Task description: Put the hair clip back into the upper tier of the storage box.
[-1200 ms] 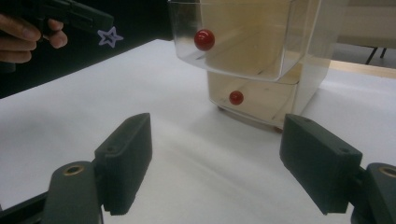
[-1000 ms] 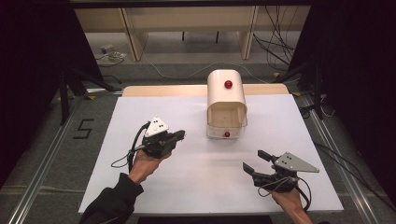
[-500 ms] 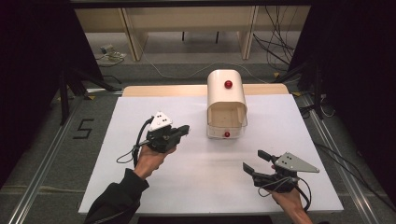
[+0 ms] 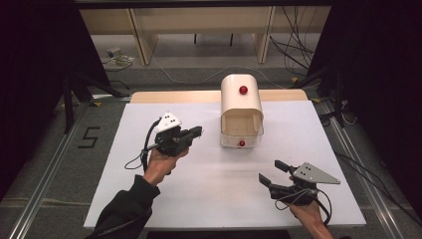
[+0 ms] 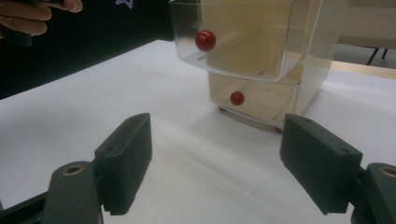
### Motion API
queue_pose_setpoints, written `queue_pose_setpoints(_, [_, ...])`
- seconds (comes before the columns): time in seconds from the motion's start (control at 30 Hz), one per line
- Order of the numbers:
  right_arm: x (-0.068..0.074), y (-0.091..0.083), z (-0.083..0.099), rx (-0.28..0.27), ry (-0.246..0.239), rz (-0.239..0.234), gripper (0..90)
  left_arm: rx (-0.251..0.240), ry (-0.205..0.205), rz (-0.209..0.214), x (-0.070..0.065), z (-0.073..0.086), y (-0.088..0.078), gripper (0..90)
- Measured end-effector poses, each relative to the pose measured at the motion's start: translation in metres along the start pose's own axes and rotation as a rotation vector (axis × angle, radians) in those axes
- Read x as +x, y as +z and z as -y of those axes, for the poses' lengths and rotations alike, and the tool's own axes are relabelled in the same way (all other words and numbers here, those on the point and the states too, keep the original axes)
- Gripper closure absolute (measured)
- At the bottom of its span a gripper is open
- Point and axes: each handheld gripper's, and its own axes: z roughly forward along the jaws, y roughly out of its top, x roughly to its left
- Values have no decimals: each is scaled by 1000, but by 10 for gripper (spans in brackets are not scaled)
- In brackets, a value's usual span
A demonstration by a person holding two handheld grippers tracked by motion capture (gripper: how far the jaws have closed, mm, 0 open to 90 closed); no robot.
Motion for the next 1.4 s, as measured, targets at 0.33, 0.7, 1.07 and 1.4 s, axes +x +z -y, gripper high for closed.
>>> queue_pose_setpoints(0.33, [0,0,0,1,-1,-2,261,-9,19,17,-6,-9,9,889])
queue_pose_setpoints(0.7, [0,0,0,0,-1,-3,261,-26,19,23,-11,-20,16,889])
queue_pose_setpoints(1.07, [0,0,0,-2,-1,-6,261,-27,31,42,-22,-28,29,889])
queue_pose_setpoints(1.4, [0,0,0,-3,-2,-7,260,-32,27,56,-26,-34,35,889])
